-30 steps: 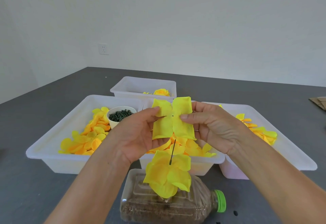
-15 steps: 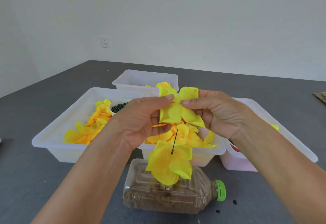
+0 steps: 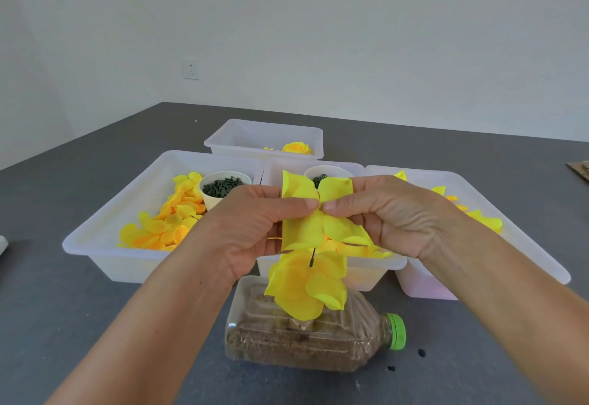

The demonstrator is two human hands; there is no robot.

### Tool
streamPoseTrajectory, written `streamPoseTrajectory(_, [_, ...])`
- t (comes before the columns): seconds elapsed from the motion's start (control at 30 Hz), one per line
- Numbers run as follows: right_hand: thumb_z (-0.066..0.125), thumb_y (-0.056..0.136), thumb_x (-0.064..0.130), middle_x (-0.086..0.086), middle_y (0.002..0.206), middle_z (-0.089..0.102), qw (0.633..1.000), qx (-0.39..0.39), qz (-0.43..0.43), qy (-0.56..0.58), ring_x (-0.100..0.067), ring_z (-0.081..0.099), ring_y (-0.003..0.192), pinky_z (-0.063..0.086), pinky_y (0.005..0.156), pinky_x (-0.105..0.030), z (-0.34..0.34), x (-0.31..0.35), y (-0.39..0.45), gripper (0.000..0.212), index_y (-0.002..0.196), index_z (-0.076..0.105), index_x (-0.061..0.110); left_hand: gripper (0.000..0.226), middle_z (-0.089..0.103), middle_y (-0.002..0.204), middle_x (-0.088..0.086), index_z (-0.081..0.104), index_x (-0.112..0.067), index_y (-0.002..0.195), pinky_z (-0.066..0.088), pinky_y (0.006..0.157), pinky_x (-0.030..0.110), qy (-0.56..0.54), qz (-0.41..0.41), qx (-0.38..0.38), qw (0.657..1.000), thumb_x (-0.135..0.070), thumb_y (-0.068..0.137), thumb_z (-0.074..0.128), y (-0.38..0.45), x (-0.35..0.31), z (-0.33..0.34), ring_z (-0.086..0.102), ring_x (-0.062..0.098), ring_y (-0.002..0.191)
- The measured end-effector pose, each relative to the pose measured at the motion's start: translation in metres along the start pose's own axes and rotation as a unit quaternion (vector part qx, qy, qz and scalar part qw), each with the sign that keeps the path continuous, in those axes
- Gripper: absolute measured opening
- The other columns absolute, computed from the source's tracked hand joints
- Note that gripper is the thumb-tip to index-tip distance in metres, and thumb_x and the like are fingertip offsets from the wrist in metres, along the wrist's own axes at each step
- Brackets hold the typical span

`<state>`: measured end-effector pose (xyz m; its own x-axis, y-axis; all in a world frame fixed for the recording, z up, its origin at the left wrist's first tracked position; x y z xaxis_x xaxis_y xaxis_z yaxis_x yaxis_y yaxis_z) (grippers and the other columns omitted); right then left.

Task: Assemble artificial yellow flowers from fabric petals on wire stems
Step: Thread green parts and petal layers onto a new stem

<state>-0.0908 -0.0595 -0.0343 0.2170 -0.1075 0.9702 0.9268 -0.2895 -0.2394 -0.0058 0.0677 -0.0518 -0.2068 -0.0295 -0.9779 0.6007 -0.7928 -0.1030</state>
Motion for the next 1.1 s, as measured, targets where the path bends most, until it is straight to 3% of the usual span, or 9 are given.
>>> streamPoseTrajectory(0.17, [0.070,0.052,0.008,-0.014,0.095,0.069,1.000,-0.005,0.005,-0.001,-0.026,0.066,0.082,0.054,0.081,-0.042,0.000,0.003,-0.001,0.062,0.112,0.061,-0.005,0.030,0.073,0.075,0.008,0.071,-0.012,0.077,0.055,0.064,0.031,0.018,-0.015,-0.016,1.000,-0.023,0.049,0.072,0.002,-0.002,0.001,0.067,0.018,0.062])
streamPoseTrajectory(0.4, [0.070,0.052,0.007,-0.018,0.110,0.066,1.000,-0.008,0.017,-0.008,-0.030,0.063,0.093,0.050,0.091,-0.046,-0.004,-0.002,0.000,0.065,0.115,0.060,-0.004,0.027,0.071,0.069,0.007,0.069,-0.011,0.077,0.052,0.054,0.025,0.016,-0.030,-0.011,0.999,-0.022,0.053,0.070,0.000,0.003,0.003,0.063,0.016,0.056])
streamPoseTrajectory(0.53, [0.069,0.053,0.006,-0.014,0.099,0.068,1.000,0.001,0.022,-0.010,-0.026,0.064,0.085,0.053,0.081,-0.040,-0.004,-0.004,0.000,0.055,0.108,0.063,-0.003,0.028,0.070,0.070,0.007,0.069,-0.010,0.077,0.052,0.057,0.027,0.015,-0.032,-0.008,0.999,-0.022,0.052,0.070,0.000,0.007,0.000,0.062,0.018,0.058])
streamPoseTrajectory(0.73, [0.067,0.057,0.003,-0.014,0.096,0.068,0.999,0.004,0.031,-0.011,-0.028,0.064,0.085,0.054,0.078,-0.040,-0.004,-0.006,0.002,0.051,0.107,0.063,-0.004,0.024,0.070,0.066,0.006,0.070,-0.011,0.076,0.051,0.045,0.022,0.014,-0.037,-0.012,0.999,-0.021,0.054,0.070,0.000,0.011,0.000,0.062,0.013,0.050])
streamPoseTrajectory(0.87, [0.066,0.067,-0.002,-0.012,0.088,0.068,0.999,0.004,0.033,-0.011,-0.024,0.065,0.075,0.057,0.069,-0.035,-0.004,-0.006,0.003,0.031,0.097,0.066,0.001,0.029,0.072,0.073,0.008,0.070,-0.008,0.080,0.056,0.055,0.028,0.006,-0.039,-0.016,0.999,-0.019,0.054,0.070,0.001,0.013,-0.001,0.067,0.016,0.056])
streamPoseTrajectory(1.1, [0.069,0.052,0.006,-0.013,0.095,0.069,0.999,0.022,0.033,-0.016,-0.030,0.063,0.088,0.054,0.078,-0.040,-0.003,-0.007,0.001,0.046,0.098,0.067,0.001,0.033,0.074,0.080,0.010,0.072,-0.008,0.082,0.059,0.063,0.035,0.009,-0.044,0.003,0.999,-0.018,0.051,0.072,0.000,0.014,0.001,0.070,0.020,0.065])
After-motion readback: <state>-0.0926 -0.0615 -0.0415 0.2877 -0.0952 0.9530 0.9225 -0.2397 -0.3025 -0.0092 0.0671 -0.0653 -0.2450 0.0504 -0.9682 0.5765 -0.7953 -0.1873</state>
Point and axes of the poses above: each hand's wrist, its own y-axis towards the middle knuckle, its own z-axis out of the palm, x = y × z, the point moved 3 cm from there along y, towards the middle knuckle
